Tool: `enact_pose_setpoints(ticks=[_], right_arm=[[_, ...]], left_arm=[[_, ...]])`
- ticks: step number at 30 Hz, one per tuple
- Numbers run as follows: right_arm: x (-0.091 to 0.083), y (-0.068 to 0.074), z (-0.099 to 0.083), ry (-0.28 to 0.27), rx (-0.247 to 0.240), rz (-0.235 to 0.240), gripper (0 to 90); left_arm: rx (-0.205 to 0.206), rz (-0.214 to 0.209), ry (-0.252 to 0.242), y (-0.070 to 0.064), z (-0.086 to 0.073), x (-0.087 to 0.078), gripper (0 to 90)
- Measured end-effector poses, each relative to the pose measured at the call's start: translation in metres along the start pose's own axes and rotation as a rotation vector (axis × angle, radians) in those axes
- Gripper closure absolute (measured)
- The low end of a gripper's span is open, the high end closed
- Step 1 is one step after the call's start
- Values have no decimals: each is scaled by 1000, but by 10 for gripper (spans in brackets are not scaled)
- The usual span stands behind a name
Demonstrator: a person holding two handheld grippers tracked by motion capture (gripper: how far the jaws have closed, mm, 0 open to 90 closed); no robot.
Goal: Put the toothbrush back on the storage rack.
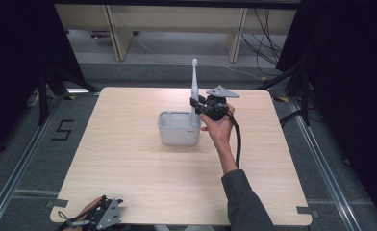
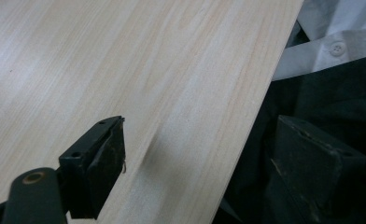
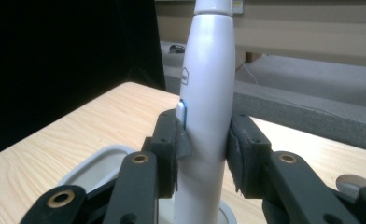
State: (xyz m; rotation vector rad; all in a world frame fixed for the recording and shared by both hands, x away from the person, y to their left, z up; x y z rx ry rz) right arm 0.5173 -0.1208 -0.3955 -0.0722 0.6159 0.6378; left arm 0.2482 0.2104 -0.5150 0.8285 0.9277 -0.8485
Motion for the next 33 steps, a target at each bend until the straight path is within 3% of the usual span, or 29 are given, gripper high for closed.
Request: enact_pose_setpoints(ticks=[4,13,16,20,33], right_arm=[[2,-1,-5,2,8,5,662],[4,-3,-19,26,-37,1,661],[5,-2,-21,38,-27,1,661],[6,-2,-25,51,-60,-23,661],[9,-3,-34,71,-56,-19,661]], left_arm=[[0,-4,-1,0,0,0,168],[-2,-3,1,-1,0,1,168],[-2,-2,2,0,0,1,168],[0,-5,2,-1,0,0,168],[2,-3,6,-1,0,1,168]])
Point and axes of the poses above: each handheld gripper's, and its own axes: x roughly forward along the jaws, z roughly out of its top, y roughly to its left, the point moved 1 cm from there along x, roughly forward along the jaws, and after that the axes turned 15 degrees about y, right-handed, at the moved point
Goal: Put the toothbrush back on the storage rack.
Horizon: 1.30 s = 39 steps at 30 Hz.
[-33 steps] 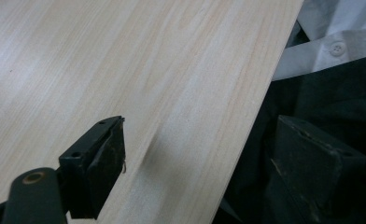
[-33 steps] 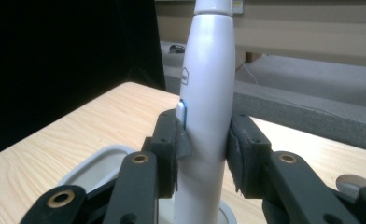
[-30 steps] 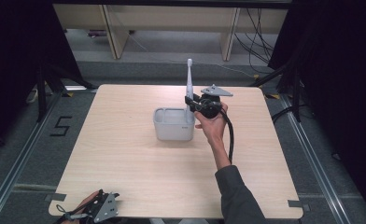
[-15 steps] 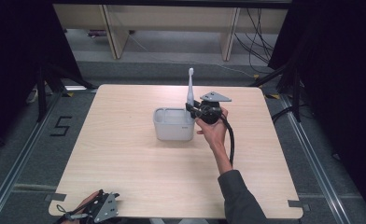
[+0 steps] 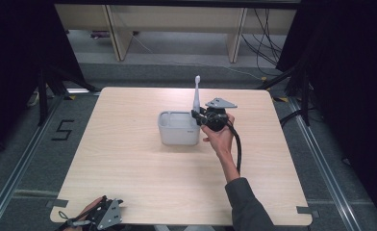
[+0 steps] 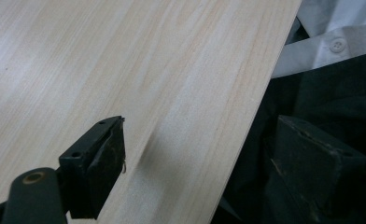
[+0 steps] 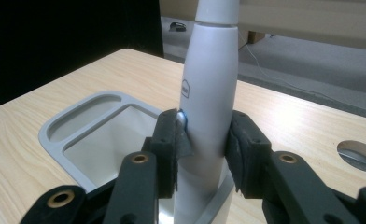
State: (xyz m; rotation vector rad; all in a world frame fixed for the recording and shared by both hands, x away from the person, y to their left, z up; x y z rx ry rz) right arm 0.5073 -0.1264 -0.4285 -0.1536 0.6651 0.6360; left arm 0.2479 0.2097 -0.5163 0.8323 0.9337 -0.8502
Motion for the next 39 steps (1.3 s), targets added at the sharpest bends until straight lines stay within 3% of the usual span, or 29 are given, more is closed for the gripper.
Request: enact_pose_setpoints(ticks=[3,4,6,7,10,19,24,26,28,31,35,39], right_arm=[[1,1,-2,15,8,7,661],[2,0,-2,7,5,5,661],[3,-1,-3,3,-12,-5,661],[3,2,-4,12,31,6,661],[4,0,-4,12,3,2,661],[5,-1,-6,16,-9,4,661],[4,0,-8,21,21,6,665],[2,0,-7,-6,28,9,667],[1,-2,-6,-13,-2,6,661],[-1,-1,-6,-7,17,1,643],[-2,-2,-6,-11,-4,-2,617],[-5,-1,-6,-8,13,19,584]], left_arm=[[-15,-10,-1,-1,0,0,168],[-1,-36,25,1,0,-2,168],[-6,15,10,-1,0,0,168],[-6,15,10,-1,0,0,168],[-7,15,10,-1,0,0,168],[-6,12,8,-1,0,0,168],[-5,13,8,0,0,0,168],[-5,14,8,0,0,0,168],[-5,12,9,-1,0,0,168],[-5,12,9,-1,0,0,168],[-6,12,8,-1,0,0,168],[-9,29,18,0,0,-1,168]])
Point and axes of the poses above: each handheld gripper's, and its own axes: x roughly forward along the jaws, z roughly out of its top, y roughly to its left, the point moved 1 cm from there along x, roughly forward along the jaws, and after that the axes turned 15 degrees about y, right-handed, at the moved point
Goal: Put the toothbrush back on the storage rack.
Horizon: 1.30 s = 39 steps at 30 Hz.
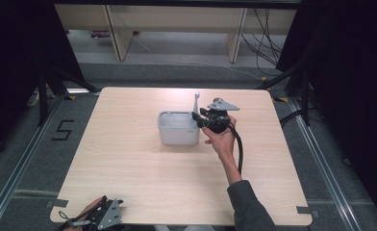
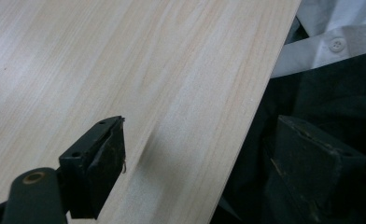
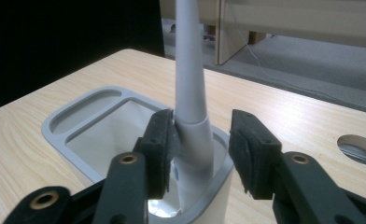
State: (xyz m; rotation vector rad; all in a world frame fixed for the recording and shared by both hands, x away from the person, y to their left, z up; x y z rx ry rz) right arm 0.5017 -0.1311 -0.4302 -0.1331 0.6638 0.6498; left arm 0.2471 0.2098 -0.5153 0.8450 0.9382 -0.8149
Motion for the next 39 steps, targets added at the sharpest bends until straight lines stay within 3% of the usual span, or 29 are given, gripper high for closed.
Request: enact_pose_setpoints(ticks=[3,4,5,8,16,19,21,24,25,27,28,29,30,31,33,35,39], right_arm=[[-4,3,-2,1,3,-9,507],[-6,2,-2,12,-21,-10,492],[-9,2,-3,14,-11,-11,477],[-13,1,-5,4,8,3,438],[-20,0,-8,17,-7,15,418],[-21,1,-9,30,-19,-1,405],[-20,3,-10,27,3,9,399],[-21,3,-10,35,-25,11,385],[-22,4,-11,47,-7,15,380],[-22,4,-11,31,-20,-1,375],[-23,6,-11,45,6,19,372],[-23,4,-11,32,-31,13,366],[-23,4,-11,32,-31,13,366],[-25,6,-12,39,-1,22,363],[-25,4,-13,56,-12,-4,351],[-24,6,-14,55,6,14,349],[-29,6,-19,78,-4,19,342]], left_arm=[[13,-7,-16,0,0,1,168],[13,-7,-16,0,0,1,168],[17,-38,-18,1,0,1,168],[11,-39,-24,-1,0,1,168],[15,-36,-20,-1,0,1,168],[13,-38,-19,-1,0,1,168],[16,-35,-21,-1,0,1,168],[15,-37,-18,-1,0,1,168],[14,-37,-21,-1,0,1,168],[16,-38,-21,-1,0,1,168],[14,-38,-21,-1,0,1,168],[13,-39,-20,-1,0,1,168],[13,-39,-20,-1,0,1,168],[13,-40,-20,-1,0,1,168],[12,-40,-20,-1,0,1,168],[13,-39,-20,-1,0,1,168],[6,-41,-26,-1,0,1,168]])
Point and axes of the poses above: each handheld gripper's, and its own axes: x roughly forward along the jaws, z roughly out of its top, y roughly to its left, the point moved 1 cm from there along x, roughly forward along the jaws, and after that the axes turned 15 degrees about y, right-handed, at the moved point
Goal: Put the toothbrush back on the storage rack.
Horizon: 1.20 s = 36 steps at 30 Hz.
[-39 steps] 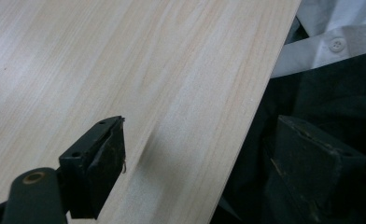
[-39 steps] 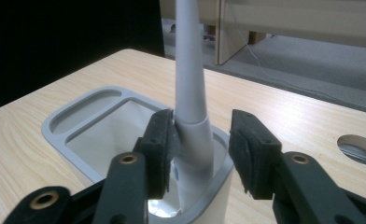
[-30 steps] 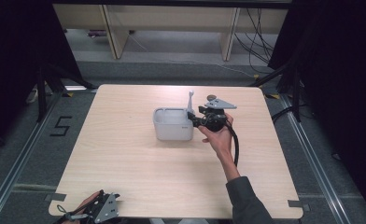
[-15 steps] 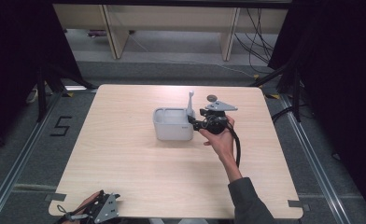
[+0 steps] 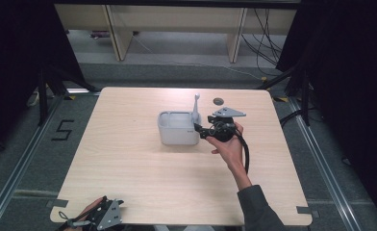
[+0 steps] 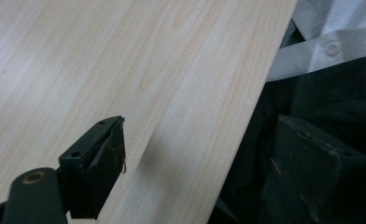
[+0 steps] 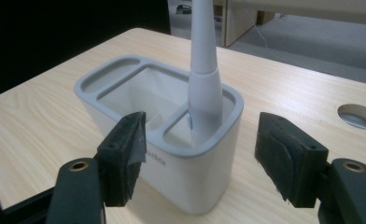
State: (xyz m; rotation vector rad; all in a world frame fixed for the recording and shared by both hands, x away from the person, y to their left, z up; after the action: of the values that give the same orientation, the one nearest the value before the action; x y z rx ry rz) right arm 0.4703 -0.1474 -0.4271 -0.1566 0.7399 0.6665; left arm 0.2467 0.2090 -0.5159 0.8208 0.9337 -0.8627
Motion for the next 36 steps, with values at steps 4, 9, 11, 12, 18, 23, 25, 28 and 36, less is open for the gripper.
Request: enact_pose_setpoints(ticks=[4,9,11,12,18,23,25,28,36], right_arm=[[-3,-2,-4,6,9,10,337],[-5,-2,-9,-5,12,8,333],[-7,-1,-10,10,4,8,329],[-7,0,-11,9,13,15,325],[-8,4,-15,6,-18,-2,317],[-11,11,-18,19,4,29,306],[-12,12,-19,24,-13,25,304],[-11,15,-22,17,-36,32,297],[-11,25,-27,32,-62,35,272]], left_arm=[[9,4,6,0,0,0,168],[6,4,6,0,0,0,168],[4,7,5,0,0,0,168],[4,6,4,0,0,0,168],[3,5,3,0,0,0,168],[4,7,3,0,0,-1,168],[5,6,3,0,0,0,168],[2,6,4,1,0,0,168],[-3,11,-1,1,0,0,168]])
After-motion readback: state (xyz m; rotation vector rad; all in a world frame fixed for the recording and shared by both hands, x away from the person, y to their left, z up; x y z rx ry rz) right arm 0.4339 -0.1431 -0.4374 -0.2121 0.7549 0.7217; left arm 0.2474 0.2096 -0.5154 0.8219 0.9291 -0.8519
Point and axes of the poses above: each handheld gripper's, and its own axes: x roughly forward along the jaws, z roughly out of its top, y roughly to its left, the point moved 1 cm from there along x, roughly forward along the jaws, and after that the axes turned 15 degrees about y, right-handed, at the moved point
